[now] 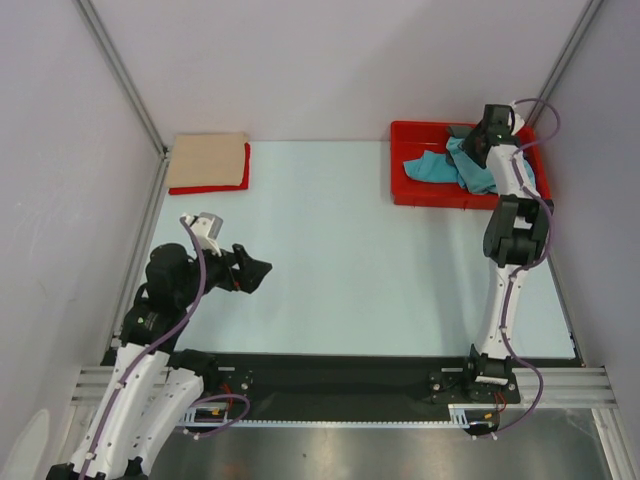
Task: Fold and stack the t-shirts
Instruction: Grab the tshirt from the pile, then move the tshirt to the center of the board
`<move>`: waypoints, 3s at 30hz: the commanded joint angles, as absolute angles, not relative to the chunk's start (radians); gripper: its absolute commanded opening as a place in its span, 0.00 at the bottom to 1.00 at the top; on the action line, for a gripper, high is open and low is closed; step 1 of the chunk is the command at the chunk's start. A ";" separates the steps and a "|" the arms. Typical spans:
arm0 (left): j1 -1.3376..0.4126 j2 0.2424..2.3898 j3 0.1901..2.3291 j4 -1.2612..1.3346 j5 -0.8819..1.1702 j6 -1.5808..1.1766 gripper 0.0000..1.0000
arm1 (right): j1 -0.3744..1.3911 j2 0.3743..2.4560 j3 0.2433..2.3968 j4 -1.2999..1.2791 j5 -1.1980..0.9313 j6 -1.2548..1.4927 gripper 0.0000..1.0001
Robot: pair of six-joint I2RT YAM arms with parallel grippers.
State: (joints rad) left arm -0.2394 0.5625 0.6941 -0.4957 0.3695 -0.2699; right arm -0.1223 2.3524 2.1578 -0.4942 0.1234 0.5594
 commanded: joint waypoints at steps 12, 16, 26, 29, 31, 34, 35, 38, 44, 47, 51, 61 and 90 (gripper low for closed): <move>-0.239 0.597 0.709 -0.451 0.357 -0.244 0.94 | -0.115 2.468 2.288 -0.298 0.203 0.673 0.48; -0.239 0.604 0.709 -0.449 0.360 -0.244 0.94 | -0.129 2.510 2.324 -0.259 0.181 0.684 0.48; -0.239 0.614 0.701 -0.442 0.360 -0.244 0.94 | -0.166 2.563 2.445 -0.293 0.170 0.725 0.00; -0.239 0.615 0.701 -0.443 0.360 -0.244 0.93 | -0.173 2.505 2.496 -0.345 0.178 0.764 0.00; -0.239 0.614 0.703 -0.445 0.359 -0.245 0.93 | -0.178 2.426 2.500 -0.347 0.192 0.782 0.00; -0.239 0.609 0.712 -0.456 0.357 -0.261 0.92 | -0.181 2.323 2.500 -0.310 0.212 0.776 0.00; -0.239 0.607 0.715 -0.457 0.359 -0.267 0.91 | -0.183 2.259 2.499 -0.293 0.219 0.773 0.00; -0.239 0.597 0.733 -0.475 0.357 -0.288 0.90 | -0.186 2.136 2.506 -0.250 0.236 0.753 0.00; -0.238 0.575 0.767 -0.521 0.359 -0.359 0.85 | -0.202 2.016 2.568 -0.259 0.200 0.775 0.00; -0.238 0.574 0.790 -0.570 0.361 -0.402 0.81 | -0.204 1.954 2.574 -0.249 0.091 0.851 0.00; -0.238 0.557 0.833 -0.609 0.354 -0.469 0.80 | -0.164 1.827 2.554 -0.308 -0.045 0.904 0.00; -0.238 0.488 0.940 -0.693 0.290 -0.531 0.80 | 0.375 1.382 1.780 -0.488 -0.107 0.831 0.14; -0.850 1.137 0.717 -0.471 0.109 -0.739 0.76 | 0.287 0.985 0.720 -0.899 -0.196 0.758 0.53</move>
